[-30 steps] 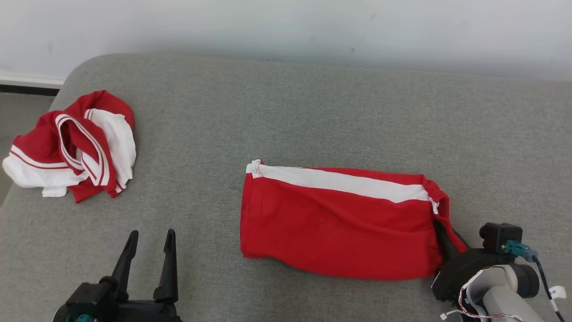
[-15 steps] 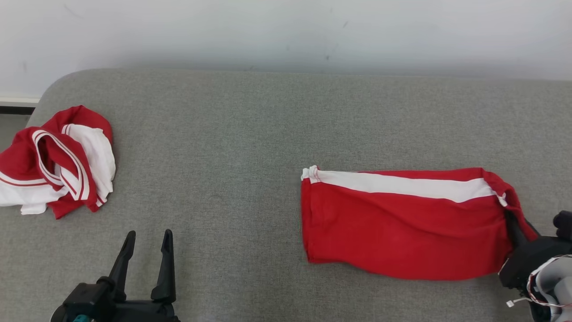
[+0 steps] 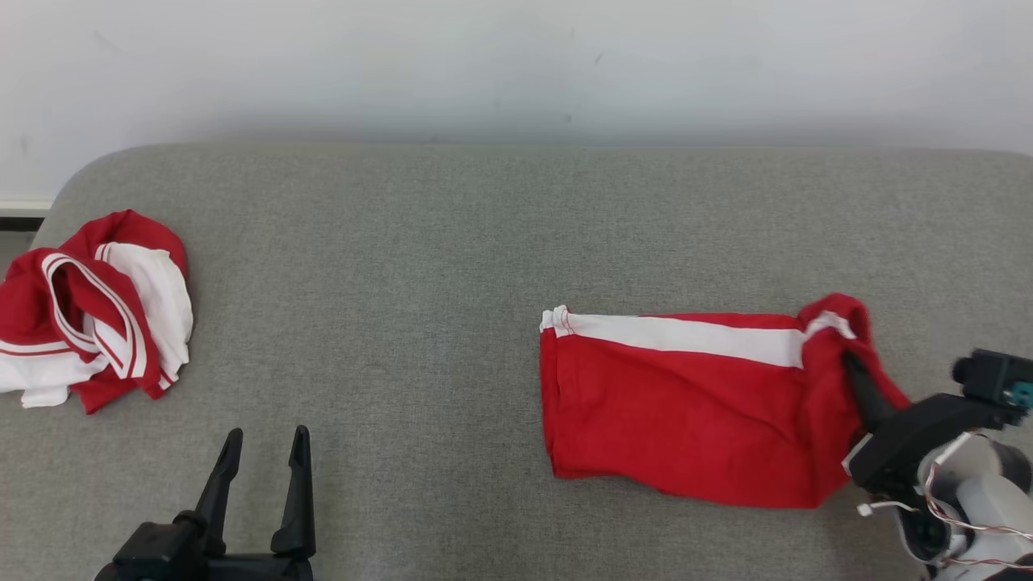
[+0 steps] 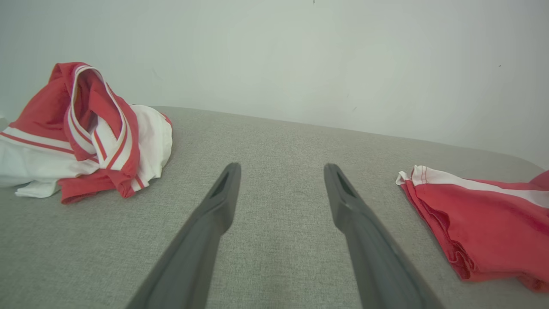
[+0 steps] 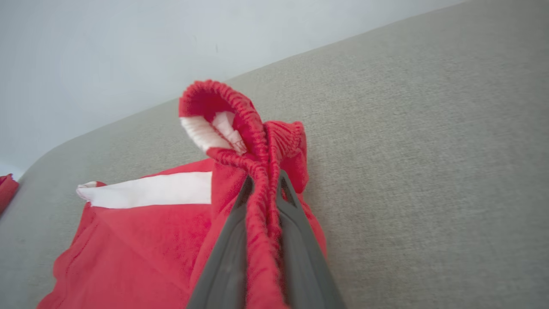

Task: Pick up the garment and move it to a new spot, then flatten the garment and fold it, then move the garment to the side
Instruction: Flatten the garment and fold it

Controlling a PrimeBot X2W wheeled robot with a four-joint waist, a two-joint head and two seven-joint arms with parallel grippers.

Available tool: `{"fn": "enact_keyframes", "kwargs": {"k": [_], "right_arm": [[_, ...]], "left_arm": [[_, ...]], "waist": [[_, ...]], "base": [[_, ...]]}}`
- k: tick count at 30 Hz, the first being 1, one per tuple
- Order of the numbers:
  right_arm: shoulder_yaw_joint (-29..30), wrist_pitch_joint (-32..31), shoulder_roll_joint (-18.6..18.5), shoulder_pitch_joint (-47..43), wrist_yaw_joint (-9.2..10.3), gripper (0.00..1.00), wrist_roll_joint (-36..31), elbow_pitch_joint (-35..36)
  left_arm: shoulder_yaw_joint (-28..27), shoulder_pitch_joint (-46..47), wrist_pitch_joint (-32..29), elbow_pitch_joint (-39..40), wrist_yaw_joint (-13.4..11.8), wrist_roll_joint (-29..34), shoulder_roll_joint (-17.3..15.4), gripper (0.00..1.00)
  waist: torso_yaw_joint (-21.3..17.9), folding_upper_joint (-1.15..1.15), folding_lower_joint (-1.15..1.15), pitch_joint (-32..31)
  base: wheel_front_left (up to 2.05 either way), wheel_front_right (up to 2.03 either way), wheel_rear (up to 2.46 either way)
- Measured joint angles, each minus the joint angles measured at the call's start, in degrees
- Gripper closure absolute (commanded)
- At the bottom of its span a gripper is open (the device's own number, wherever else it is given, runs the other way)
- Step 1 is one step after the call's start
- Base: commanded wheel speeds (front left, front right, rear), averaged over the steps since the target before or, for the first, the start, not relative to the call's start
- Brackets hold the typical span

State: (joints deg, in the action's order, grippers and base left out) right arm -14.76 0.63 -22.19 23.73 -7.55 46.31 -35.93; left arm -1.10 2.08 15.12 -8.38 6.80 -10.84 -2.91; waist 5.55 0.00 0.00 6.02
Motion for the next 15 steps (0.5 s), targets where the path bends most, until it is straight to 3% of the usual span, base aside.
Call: {"fn": "enact_keyframes", "kwargs": {"k": [8,15], "right_arm": [[-0.42,-9.39,5.15,-0.52,0.0,1.0,7.24,9.91],[-0.98,-13.12,11.25,-0.48,0.0,1.0,8.2,11.62]], "left_arm": [[0.98,-0.11,0.0,-0.05,-0.31,-0.26,0.0,0.0],[1.78,0.44,0.0,-1.2,-0.23,-0.64,0.0,0.0]], "waist": [[-0.63,0.0,0.0,-0.46],[0.09,0.0,0.0,-0.29]], "base": [[0.0,0.0,0.0],[0.0,0.0,0.0]]}}
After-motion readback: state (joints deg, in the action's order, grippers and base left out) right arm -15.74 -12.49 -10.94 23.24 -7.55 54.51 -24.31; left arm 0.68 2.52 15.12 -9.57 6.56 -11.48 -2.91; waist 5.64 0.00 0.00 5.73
